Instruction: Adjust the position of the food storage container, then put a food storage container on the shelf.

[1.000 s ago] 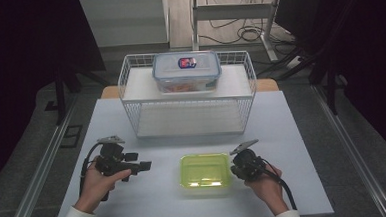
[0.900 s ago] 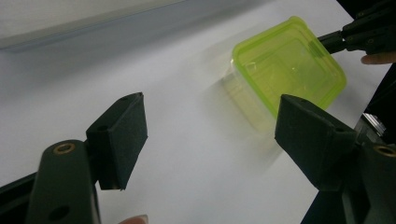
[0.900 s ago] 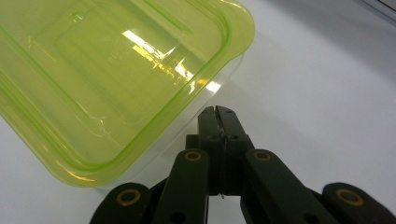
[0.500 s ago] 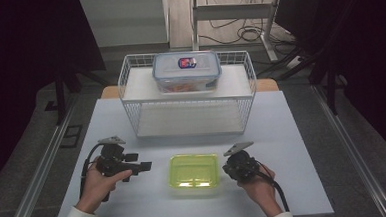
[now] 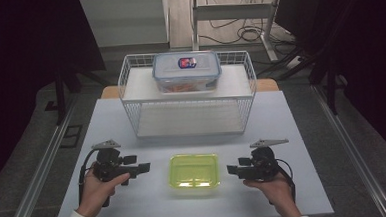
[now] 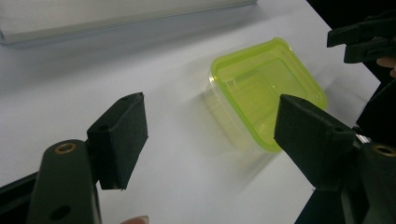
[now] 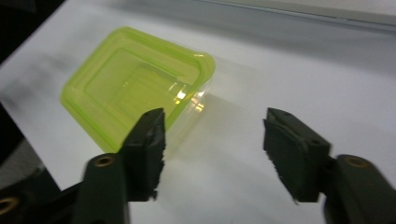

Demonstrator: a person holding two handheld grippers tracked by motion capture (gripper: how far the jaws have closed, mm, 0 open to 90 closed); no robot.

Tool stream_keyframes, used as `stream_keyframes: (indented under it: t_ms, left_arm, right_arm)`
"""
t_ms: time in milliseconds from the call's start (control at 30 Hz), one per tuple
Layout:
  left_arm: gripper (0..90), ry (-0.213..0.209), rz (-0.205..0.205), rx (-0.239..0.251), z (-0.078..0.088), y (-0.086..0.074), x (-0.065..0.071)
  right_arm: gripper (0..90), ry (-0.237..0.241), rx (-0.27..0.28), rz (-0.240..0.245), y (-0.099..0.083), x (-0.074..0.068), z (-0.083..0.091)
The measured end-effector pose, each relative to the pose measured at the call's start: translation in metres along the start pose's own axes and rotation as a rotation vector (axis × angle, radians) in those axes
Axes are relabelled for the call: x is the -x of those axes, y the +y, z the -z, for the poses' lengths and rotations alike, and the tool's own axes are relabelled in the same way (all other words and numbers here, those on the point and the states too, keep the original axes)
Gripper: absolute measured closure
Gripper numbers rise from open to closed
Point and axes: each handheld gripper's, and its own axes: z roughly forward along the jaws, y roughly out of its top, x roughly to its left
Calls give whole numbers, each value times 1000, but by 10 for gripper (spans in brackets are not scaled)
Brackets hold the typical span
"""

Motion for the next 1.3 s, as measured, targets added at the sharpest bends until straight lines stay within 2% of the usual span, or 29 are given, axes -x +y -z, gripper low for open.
stream_keyframes:
  t_ms: [100,300,467,633,767,933,1100,1300]
  left_arm:
    - [248,-4,0,-8,-1,-1,0]
    - [244,-11,15,-2,-2,-3,-1]
    - [243,-38,42,-23,-16,-5,1]
    - [252,-93,105,-27,-32,-5,0]
    - [272,-104,120,-39,-38,-3,-1]
    - [277,-110,151,-48,-47,-3,-6]
    - [307,-159,190,-71,-59,-3,-7]
    - [351,-178,222,-95,-69,-4,-11]
  right_arm:
    - [313,34,14,-21,-1,2,1]
    - [309,55,20,-31,0,0,-1]
    - [313,76,13,-46,0,-1,-7]
    - [333,97,11,-60,0,-3,-14]
    - [355,111,8,-88,0,-1,-20]
    - [378,105,-8,-111,-2,4,-28]
    - [394,98,-23,-131,-3,7,-37]
    - [434,147,-16,-176,-1,8,-51]
